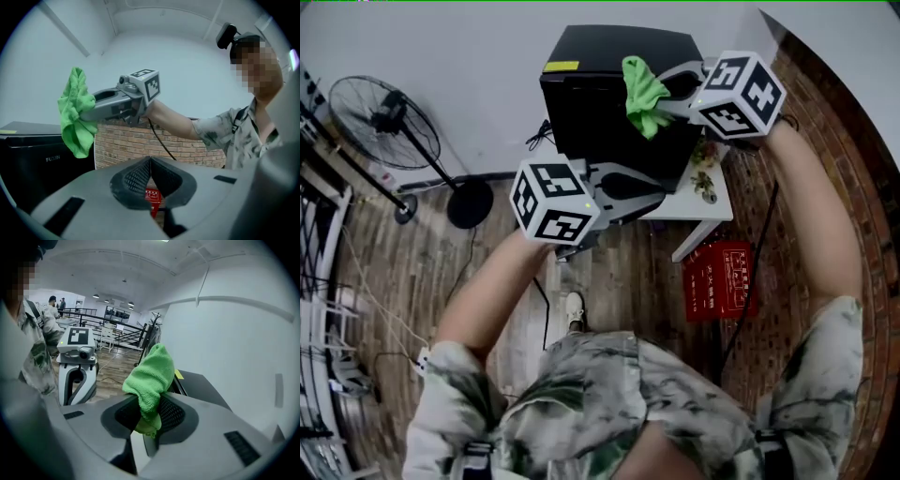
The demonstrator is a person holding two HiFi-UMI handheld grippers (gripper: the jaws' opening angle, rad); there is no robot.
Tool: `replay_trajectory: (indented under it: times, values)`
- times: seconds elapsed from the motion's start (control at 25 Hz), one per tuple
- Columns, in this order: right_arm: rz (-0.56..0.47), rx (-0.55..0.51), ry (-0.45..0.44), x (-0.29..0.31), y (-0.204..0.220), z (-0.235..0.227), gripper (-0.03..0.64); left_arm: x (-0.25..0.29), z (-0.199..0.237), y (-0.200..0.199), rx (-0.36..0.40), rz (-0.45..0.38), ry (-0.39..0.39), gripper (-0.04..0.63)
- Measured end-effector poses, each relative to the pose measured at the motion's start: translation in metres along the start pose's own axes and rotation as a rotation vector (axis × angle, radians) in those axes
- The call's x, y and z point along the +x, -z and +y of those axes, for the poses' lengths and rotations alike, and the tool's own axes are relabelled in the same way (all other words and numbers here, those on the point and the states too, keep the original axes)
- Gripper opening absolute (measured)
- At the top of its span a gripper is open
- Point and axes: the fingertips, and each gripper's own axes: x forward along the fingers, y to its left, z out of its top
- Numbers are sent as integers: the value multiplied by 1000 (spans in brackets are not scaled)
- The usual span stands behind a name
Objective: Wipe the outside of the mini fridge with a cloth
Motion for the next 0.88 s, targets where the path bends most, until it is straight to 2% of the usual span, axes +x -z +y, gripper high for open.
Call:
replay_trajectory:
  times: [0.4,0.64,0.88]
  values:
    - [37,16,39,93,-40,-117,107,-24,94,-9,24,24,135,26]
    - [60,-16,-9,166,-69,-139,107,-37,134,-4,29,30,182,26]
    - [115,-41,-72,223,-61,-151,107,-27,168,3,3,25,202,26]
